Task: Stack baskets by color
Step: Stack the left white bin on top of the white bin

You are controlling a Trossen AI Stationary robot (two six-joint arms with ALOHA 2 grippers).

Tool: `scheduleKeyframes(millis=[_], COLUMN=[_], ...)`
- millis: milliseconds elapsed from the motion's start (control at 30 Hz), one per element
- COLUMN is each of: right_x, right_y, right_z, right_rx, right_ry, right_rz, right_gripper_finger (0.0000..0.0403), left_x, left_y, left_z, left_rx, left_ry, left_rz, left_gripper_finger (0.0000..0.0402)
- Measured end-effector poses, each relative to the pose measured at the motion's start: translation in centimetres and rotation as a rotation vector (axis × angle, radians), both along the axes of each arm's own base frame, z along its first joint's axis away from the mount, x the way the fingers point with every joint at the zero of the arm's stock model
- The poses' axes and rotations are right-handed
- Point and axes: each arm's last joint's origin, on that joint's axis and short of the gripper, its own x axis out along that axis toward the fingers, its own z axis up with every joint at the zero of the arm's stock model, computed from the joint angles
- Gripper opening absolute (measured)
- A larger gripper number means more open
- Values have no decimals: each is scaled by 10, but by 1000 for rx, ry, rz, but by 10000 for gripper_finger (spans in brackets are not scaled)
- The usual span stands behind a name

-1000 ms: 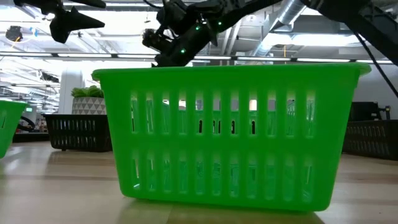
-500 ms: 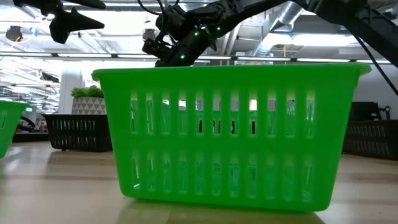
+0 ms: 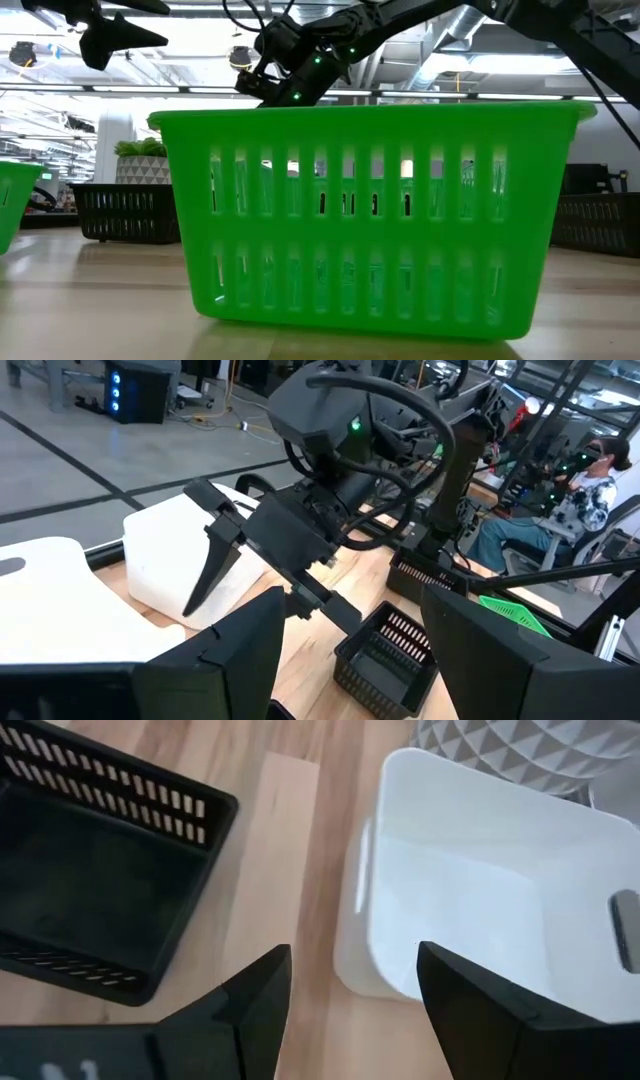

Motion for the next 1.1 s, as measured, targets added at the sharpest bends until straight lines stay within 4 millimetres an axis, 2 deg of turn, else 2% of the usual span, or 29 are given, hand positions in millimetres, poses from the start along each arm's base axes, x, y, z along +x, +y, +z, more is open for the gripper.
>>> scheduleKeyframes(millis=[333, 933, 1100], right_x=[1, 7, 11], right_y=[2, -8, -10], right_z=[1, 11, -8], right_rx=[-10, -55, -42], right_ry=[-14, -140, -99], right_rz=[23, 18, 12], right_gripper_finger=[240, 240, 240], left_x=[0, 0, 0], left_y=[0, 0, 0], left_z=[0, 0, 0], left_rx=[0, 0, 1], left_ry=[0, 0, 0], left_rz=[0, 0, 0], left_gripper_finger=[224, 224, 224])
